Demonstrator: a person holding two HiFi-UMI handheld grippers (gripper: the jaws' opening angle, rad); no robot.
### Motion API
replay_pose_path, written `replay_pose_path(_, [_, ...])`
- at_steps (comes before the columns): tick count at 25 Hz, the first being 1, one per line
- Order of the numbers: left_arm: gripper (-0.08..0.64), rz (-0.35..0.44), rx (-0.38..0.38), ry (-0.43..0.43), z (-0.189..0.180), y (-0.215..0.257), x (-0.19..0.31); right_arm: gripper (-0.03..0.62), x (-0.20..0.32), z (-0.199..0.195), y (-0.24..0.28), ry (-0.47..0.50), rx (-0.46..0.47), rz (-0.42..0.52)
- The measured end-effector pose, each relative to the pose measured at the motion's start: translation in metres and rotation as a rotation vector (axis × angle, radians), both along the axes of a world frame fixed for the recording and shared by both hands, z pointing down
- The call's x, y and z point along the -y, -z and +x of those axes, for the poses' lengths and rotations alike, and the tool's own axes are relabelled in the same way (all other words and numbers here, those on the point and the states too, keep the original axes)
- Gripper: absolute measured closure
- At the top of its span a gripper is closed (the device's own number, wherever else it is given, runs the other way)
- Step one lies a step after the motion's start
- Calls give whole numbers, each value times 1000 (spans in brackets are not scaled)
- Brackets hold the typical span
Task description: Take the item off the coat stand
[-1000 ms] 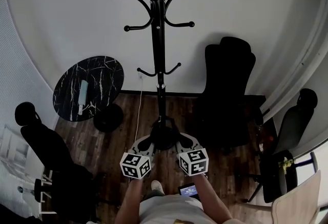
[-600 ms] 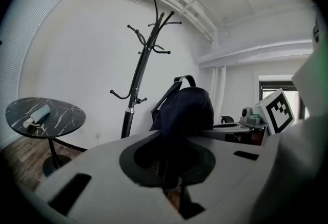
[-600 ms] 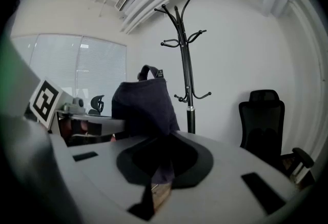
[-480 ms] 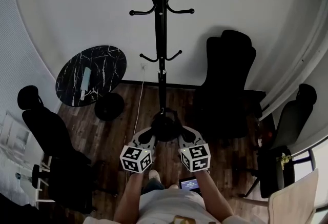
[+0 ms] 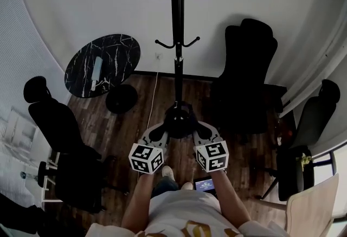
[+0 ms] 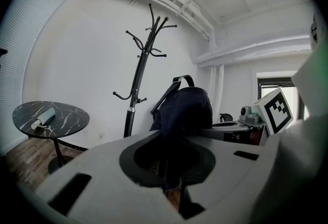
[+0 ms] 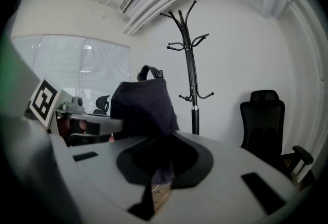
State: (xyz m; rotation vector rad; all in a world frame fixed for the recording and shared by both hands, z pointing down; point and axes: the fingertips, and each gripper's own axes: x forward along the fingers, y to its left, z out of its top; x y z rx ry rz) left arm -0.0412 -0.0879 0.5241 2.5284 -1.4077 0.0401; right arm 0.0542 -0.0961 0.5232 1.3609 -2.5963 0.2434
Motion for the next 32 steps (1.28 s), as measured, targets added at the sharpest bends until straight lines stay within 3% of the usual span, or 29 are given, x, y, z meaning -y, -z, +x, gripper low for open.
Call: replay_pose_path(32, [531, -19, -13, 38, -11, -9, -17, 568, -13, -9, -12, 60, -38, -17])
